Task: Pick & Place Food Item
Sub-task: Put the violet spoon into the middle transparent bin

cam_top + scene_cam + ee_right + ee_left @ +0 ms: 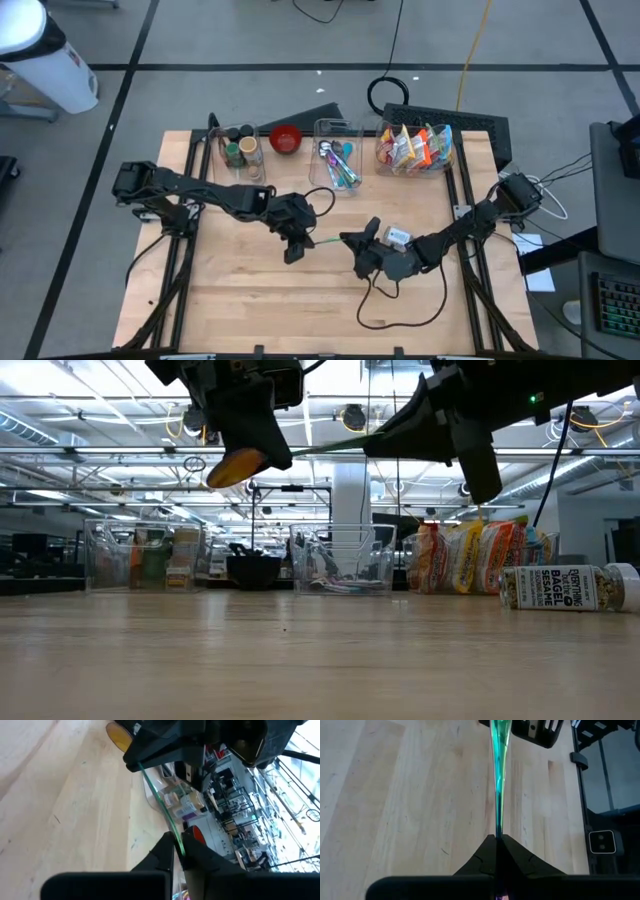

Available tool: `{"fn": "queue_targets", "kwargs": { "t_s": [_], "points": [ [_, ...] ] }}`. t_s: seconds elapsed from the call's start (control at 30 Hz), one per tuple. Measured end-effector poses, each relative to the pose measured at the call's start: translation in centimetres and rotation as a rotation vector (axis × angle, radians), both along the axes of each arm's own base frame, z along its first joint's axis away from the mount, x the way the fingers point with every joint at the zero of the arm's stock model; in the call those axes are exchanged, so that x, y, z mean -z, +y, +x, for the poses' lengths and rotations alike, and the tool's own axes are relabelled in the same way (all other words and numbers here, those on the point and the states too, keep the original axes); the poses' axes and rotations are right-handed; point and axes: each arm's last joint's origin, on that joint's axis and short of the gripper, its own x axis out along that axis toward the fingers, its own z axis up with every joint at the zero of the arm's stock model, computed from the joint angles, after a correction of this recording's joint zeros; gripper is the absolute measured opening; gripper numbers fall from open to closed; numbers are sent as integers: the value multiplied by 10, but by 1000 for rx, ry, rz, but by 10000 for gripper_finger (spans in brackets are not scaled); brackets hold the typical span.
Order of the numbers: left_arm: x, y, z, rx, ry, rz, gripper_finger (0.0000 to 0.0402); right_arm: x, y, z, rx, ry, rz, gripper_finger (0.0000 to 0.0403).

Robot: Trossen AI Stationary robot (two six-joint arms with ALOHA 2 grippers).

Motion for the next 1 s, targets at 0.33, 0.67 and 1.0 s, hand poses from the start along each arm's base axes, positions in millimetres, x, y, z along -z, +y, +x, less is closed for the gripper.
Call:
{"fn": "queue_targets", "kwargs": {
  "t_s": [0.33,0.67,1.0],
  "points": [
    [0,1,0,-5,-5,12,12,1,0,0,17,-7,18,3],
    [-10,3,8,42,-148,27,87,-5,0,1,31,-61,73,1],
    [-39,14,18,122,-368,-1,166,-3,-1,0,40,-50,81,1]
  ]
}}
